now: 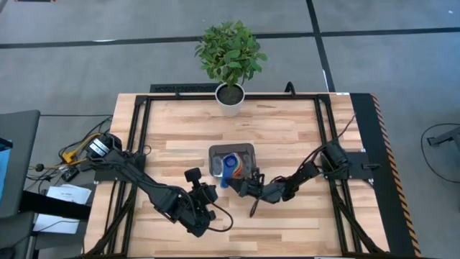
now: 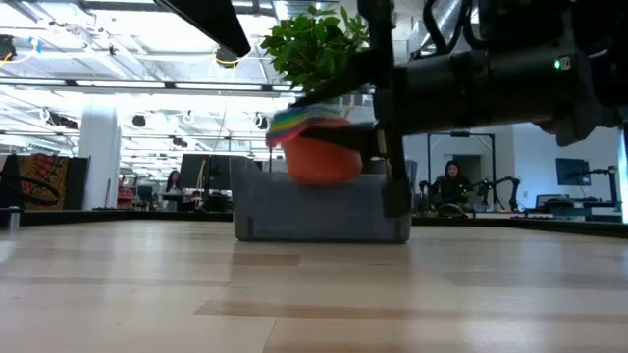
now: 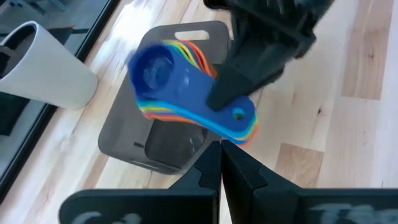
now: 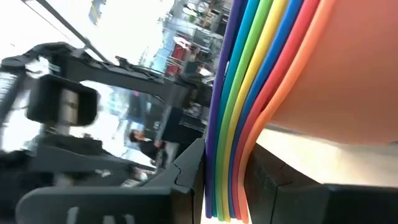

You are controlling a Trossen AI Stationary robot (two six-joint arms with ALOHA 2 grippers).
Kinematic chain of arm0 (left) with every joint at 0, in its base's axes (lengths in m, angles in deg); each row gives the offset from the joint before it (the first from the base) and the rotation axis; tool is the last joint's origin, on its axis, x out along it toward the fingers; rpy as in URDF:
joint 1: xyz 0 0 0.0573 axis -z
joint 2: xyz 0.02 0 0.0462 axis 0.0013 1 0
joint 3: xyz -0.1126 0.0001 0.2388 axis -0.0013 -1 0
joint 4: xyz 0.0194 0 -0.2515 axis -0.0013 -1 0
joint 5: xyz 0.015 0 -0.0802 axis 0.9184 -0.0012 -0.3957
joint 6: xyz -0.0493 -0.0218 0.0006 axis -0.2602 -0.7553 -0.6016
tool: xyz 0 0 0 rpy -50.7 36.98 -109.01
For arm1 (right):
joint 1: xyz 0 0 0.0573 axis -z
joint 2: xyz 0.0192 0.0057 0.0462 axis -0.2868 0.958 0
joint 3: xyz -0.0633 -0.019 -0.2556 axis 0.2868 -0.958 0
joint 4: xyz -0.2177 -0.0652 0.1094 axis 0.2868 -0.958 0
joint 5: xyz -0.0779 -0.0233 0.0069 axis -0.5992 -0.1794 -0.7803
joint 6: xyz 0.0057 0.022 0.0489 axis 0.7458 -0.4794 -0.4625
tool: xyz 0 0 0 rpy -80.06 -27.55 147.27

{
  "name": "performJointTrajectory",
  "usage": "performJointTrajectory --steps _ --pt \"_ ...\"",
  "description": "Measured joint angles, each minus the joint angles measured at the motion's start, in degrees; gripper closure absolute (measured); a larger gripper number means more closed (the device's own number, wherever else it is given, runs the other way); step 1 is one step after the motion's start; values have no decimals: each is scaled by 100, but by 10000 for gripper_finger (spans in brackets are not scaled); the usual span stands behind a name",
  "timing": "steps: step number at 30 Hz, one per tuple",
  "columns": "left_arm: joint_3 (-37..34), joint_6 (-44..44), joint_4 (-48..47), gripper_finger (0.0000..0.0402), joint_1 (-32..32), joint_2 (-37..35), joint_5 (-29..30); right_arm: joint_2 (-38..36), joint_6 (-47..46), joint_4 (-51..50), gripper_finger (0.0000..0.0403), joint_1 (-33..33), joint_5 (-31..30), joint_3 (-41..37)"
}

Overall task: Nest measuring cups in basket
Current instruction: Put the nested measuring cups into the black bin

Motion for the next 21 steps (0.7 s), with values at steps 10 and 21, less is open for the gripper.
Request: performJointTrajectory --steps 10,21 --pt "0 0 0 401 0 0 -1 9 -223 -493 300 73 -128 69" --pt "0 -13 0 401 -2 2 -1 9 -1186 -876 269 280 499 69"
